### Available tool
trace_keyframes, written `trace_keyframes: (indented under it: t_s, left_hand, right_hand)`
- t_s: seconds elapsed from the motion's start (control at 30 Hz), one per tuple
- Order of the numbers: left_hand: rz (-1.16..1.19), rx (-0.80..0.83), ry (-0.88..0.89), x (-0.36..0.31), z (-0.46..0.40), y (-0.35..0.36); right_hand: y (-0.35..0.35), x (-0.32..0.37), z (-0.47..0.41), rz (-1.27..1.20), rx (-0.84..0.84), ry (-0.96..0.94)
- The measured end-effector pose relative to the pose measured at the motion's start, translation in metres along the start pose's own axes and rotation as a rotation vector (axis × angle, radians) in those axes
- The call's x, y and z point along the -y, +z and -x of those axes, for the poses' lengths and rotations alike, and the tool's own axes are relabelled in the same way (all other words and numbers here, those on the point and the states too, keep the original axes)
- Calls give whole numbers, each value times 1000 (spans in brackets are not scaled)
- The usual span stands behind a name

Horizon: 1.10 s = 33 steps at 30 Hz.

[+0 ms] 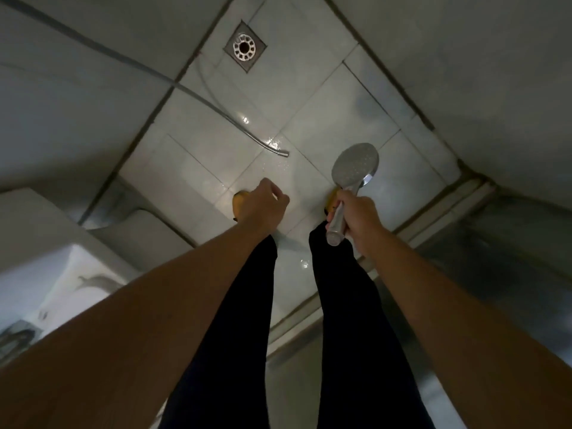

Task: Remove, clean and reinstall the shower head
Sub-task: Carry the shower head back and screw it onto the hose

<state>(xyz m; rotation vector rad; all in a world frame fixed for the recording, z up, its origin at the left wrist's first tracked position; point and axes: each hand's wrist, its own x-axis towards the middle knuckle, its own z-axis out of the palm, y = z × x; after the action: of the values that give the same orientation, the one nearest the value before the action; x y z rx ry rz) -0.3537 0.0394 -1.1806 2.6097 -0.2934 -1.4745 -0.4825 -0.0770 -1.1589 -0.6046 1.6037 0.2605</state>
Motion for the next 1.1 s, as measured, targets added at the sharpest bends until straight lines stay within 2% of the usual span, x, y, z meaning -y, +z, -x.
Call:
trace_keyframes:
  t_s: [0.17,0.63,0.87,1.1]
  left_hand:
    - [-119,-10,98,9,-86,29]
    - [-344,-211,378,61,-268,126]
    - [-401,-217,380,90,-334,163]
    - [-367,-238,412,95,-363,187]
  right_hand:
    - [35,-5,-69,42,-31,1]
    - [93,-50,-211,223,-181,-162]
    - [106,-75,-256,172,-208,-159]
    - [106,-65,-279,175,-194,-156]
